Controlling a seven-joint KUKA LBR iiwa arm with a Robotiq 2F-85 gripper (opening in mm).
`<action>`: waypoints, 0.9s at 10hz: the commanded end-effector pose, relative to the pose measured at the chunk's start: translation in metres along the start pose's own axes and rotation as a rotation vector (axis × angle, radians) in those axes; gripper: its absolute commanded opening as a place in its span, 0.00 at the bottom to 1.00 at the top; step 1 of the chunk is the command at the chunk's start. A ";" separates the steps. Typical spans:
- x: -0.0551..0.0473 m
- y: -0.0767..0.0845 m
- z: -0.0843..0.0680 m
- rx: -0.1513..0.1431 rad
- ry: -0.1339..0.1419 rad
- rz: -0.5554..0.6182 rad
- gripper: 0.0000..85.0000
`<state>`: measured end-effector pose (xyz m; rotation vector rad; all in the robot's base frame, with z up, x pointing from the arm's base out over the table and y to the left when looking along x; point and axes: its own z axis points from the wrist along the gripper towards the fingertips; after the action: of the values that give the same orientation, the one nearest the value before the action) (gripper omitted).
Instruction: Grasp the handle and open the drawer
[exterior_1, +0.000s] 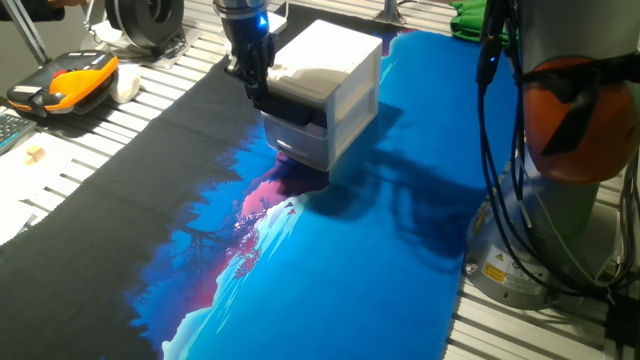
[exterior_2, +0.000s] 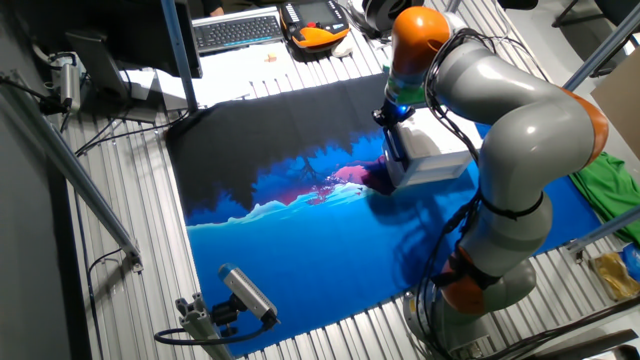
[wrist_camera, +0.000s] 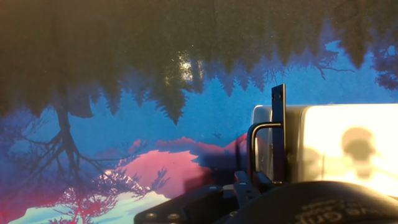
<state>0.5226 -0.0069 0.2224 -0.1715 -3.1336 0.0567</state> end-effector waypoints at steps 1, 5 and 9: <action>0.000 0.000 0.000 0.000 -0.002 -0.001 0.20; 0.000 0.001 0.001 0.007 -0.006 0.010 0.20; -0.001 0.002 0.006 0.005 -0.012 0.009 0.40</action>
<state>0.5236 -0.0050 0.2158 -0.1856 -3.1446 0.0655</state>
